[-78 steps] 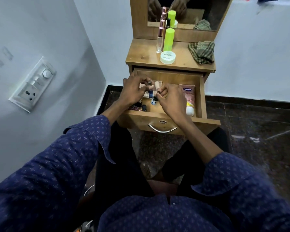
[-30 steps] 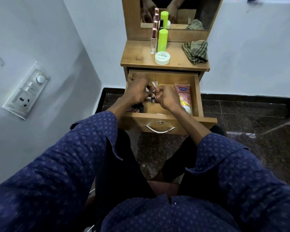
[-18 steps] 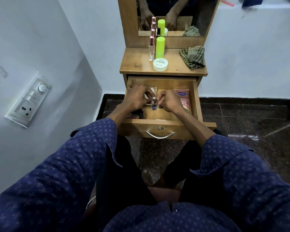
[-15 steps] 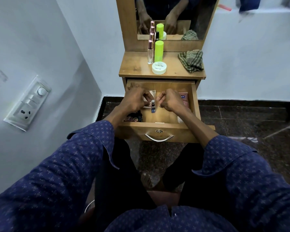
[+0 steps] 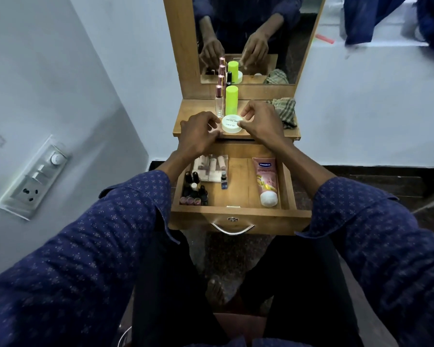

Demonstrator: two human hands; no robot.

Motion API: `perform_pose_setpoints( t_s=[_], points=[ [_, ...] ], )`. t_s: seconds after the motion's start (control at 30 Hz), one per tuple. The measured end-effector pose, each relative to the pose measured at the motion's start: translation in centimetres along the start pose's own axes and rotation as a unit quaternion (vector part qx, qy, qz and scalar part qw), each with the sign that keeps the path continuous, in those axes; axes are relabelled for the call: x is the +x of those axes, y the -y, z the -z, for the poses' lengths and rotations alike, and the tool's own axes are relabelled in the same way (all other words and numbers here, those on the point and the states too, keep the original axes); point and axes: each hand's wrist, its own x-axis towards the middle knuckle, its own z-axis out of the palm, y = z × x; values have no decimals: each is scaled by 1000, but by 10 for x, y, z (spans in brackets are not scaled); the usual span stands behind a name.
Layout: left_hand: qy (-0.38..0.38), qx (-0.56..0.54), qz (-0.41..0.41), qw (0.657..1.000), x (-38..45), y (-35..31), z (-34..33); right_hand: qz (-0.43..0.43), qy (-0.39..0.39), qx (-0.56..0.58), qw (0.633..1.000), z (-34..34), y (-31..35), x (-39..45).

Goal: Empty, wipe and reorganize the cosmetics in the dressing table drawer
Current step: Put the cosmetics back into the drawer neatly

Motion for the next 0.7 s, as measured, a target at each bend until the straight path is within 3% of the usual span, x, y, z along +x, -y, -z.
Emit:
perform_pose_setpoints(
  t_s=[0.27,0.57,0.7],
  points=[
    [-32,-66,85,994,27,-20,-17,-33,6,12,999,-12,-3,18],
    [0,-74,80,994,20,-26,-25,-80,27,86,993,-19,-11,14],
    [-2,-60,39,997,10,-25,-26,-113,30,166,979,-24,-17,5]
  ],
)
